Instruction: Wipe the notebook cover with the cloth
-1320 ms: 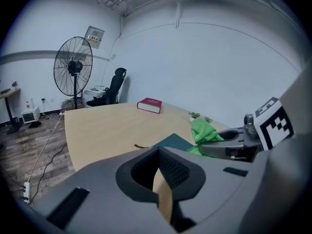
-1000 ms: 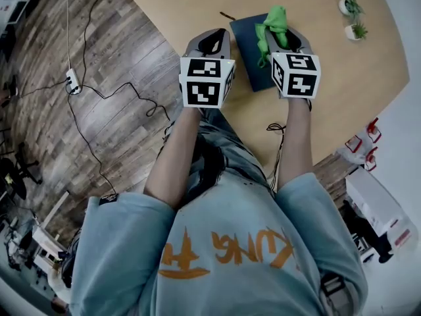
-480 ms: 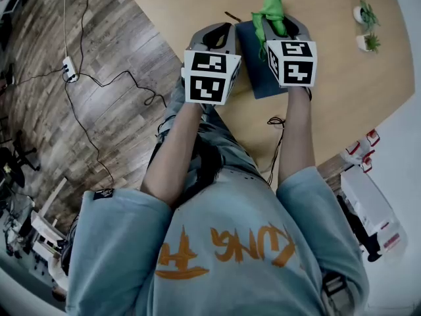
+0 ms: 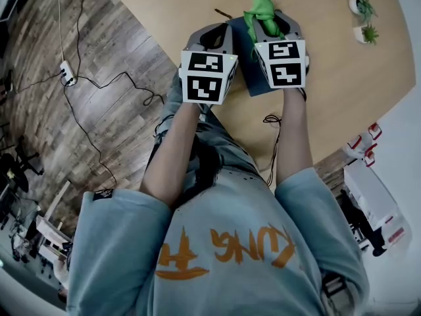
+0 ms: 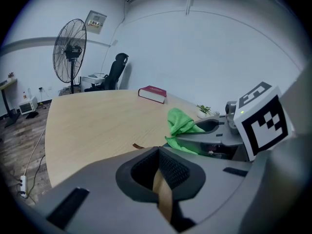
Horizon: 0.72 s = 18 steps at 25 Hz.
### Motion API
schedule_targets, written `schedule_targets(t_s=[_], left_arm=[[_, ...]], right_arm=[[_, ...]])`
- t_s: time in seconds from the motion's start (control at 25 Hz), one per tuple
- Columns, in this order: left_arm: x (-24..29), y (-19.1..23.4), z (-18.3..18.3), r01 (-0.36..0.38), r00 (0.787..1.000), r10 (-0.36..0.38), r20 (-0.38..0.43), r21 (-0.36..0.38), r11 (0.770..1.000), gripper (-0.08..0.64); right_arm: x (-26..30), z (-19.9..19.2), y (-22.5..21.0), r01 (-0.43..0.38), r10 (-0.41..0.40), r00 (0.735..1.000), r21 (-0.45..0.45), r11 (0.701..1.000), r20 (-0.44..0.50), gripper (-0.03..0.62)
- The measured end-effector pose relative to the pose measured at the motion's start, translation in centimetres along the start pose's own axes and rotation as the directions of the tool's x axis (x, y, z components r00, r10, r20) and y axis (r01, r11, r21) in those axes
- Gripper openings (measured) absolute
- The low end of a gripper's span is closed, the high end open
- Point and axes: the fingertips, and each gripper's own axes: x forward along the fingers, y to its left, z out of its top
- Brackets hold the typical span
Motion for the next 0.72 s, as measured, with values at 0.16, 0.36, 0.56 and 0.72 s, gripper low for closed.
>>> schedule_targets(t_s=[0.16, 0.36, 0.56, 0.72], left_arm=[[-0.3, -0.1, -0.1, 0.000, 1.000, 0.000, 0.001, 0.004, 1.000, 0.015], [-0.7, -0.3, -0.5, -0.001, 1.000, 0.001, -0.002, 0.009, 1.000, 0.015], [-1.3, 0.0, -0.7, -0.008, 1.000, 0.008, 0.004, 0.009, 1.000, 0.015], [-1.8, -0.1, -1.1, -0.009, 1.000, 0.009, 0.002, 0.010, 1.000, 0.015]], right_arm=[[-0.4, -0.4, 0.3, 0.007, -0.007, 1.000, 0.005, 1.000, -0.007, 0.123], [-1.0, -0.9, 0.2, 0.014, -0.014, 1.000, 0.013, 1.000, -0.014, 0.123], [-1.5, -1.5, 0.4, 0.025, -0.025, 1.000, 0.013, 1.000, -0.018, 0.123], [-2.0, -1.8, 0.7, 0.029, -0.029, 0.999, 0.017, 0.999, -0.031, 0.123]])
